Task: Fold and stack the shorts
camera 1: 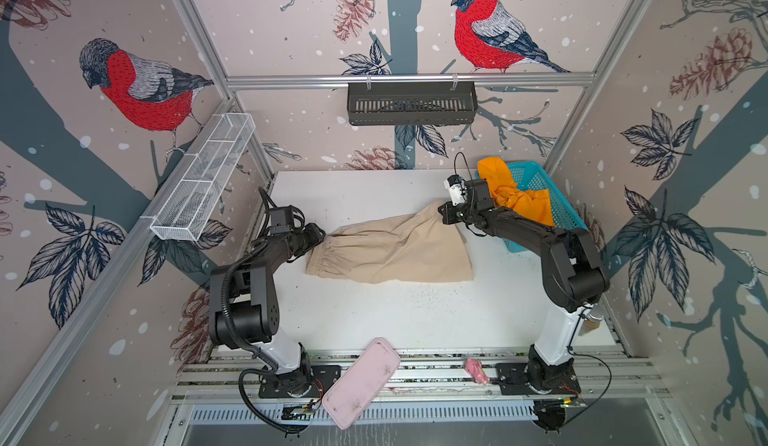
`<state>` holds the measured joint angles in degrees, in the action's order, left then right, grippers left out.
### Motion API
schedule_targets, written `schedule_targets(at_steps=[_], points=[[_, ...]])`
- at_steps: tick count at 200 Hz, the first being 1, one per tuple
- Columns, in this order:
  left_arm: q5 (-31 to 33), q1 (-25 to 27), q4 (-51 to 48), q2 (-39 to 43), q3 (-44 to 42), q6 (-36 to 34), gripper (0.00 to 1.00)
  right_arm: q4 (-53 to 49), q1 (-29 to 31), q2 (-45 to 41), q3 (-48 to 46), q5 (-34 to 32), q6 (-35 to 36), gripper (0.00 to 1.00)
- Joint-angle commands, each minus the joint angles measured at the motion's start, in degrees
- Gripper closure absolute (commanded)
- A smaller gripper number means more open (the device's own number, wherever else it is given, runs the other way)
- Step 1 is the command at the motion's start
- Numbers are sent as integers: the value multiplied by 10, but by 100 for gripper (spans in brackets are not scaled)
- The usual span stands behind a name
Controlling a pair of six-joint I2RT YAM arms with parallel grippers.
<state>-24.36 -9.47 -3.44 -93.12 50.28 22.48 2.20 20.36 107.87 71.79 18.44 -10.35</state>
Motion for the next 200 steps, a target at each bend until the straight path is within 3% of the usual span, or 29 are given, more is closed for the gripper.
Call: schedule_targets(at_steps=[1, 34, 49, 82, 157, 180, 200], points=[[-50, 0, 74, -4, -15, -1, 53, 5, 0, 1, 4, -1, 3, 99], [-103, 0, 90, -8, -24, 17, 54, 8, -2, 5, 0, 1, -1, 99], [-98, 0, 73, 6, -29, 30, 60, 10, -3, 5, -4, -1, -3, 99], [-73, 0, 15, 28, -19, 35, 100, 15, -4, 4, -8, -3, -5, 99], [123, 5, -106, 116, 8, 20, 100, -40, 17, -56, 3, -112, 41, 99], [145, 6, -122, 116, 16, 13, 100, -52, 18, -70, 1, -140, 29, 99], [139, 6, -112, 101, 16, 13, 94, -45, 18, -65, 3, -145, 29, 99]])
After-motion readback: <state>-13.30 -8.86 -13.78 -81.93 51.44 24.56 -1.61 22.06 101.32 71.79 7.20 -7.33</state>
